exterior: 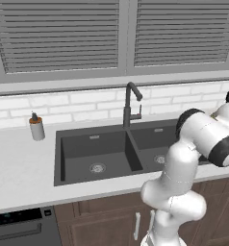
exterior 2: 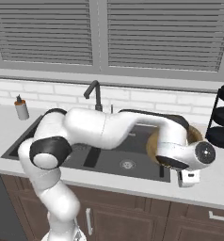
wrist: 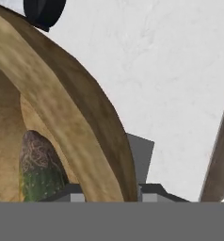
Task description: Pick the cucumber from the sink and place it in the bowl. Then pick the bowl and place it in the microwave. Then close the microwave door and press the start button.
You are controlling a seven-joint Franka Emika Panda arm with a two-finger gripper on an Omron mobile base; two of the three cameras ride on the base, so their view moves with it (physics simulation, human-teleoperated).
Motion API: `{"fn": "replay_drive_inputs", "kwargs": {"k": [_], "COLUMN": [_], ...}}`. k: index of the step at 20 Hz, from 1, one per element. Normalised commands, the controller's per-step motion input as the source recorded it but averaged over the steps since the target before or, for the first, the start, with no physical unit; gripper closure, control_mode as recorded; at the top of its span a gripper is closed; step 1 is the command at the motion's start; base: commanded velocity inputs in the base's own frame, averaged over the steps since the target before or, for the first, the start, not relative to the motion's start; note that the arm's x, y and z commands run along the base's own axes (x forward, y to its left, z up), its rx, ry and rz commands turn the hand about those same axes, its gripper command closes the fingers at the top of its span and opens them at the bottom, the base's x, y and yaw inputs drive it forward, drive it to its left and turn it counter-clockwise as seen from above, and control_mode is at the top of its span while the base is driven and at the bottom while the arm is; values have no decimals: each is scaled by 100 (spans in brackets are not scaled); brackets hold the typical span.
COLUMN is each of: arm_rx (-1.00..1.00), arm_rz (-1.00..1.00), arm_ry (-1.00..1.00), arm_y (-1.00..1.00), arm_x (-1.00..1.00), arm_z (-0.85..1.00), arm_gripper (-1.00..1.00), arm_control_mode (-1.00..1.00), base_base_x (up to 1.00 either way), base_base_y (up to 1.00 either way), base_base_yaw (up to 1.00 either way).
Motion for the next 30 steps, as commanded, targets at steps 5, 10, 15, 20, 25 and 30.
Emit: {"fn": "replay_drive_inputs", "kwargs": {"k": [5, 10, 15, 20, 25, 30], "arm_rx": [-2, 0, 0, 7, 1, 27], "arm_rz": [0, 0, 0, 0, 1, 2], "arm_ry": [22, 20, 16, 11, 0, 1], "arm_y": [68, 47, 63, 7, 2, 2], "arm_x": [-21, -58, -56, -30, -4, 0], "arm_z": [87, 65, 47, 65, -13, -7], "arm_gripper": [100, 100, 100, 100, 100, 100], "arm_control_mode": [-100, -100, -100, -100, -100, -100], "base_base_x": [0, 0, 0, 0, 0, 0], "base_base_y": [0, 0, 0, 0, 0, 0], "base_base_yaw": [0, 0, 0, 0, 0, 0]}}
